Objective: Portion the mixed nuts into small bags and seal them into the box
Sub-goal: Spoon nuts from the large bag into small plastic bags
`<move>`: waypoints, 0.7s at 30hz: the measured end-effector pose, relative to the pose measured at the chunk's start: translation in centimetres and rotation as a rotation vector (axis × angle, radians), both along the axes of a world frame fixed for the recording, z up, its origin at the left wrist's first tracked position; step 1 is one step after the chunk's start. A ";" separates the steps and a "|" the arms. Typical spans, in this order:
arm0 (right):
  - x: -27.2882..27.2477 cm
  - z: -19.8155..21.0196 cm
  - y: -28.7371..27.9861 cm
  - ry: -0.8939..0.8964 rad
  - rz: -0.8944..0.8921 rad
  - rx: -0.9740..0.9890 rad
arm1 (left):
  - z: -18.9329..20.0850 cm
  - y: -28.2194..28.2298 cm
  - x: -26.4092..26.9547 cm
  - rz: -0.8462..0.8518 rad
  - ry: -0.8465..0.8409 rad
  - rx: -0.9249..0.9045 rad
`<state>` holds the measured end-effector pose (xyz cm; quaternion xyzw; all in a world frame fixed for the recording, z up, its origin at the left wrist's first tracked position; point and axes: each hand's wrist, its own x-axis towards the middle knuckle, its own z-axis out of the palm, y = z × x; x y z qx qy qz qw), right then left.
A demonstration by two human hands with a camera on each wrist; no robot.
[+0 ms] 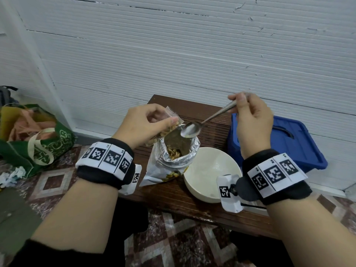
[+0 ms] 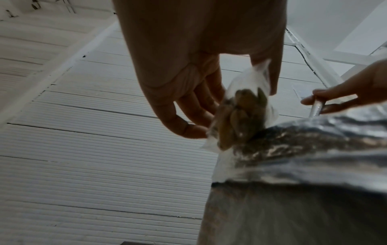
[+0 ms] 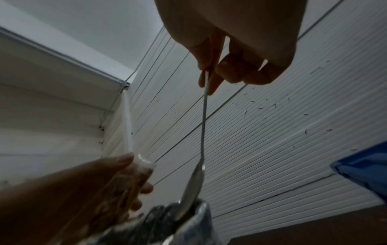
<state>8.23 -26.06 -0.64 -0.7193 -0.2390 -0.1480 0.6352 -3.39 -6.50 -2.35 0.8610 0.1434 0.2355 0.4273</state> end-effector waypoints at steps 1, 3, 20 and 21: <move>-0.3 -0.2 0.1 -0.022 0.058 -0.051 | -0.1 0.1 0.0 -0.011 0.006 -0.003; -1.0 -0.6 0.4 -0.057 0.177 -0.137 | -0.2 0.1 0.1 -0.027 0.027 -0.004; -2.4 -4.7 2.1 -0.185 0.308 -0.671 | -0.8 0.2 0.3 -0.060 0.068 -0.023; -2.3 -4.6 2.2 -0.140 0.286 -0.631 | -0.8 0.2 0.3 -0.059 0.070 -0.022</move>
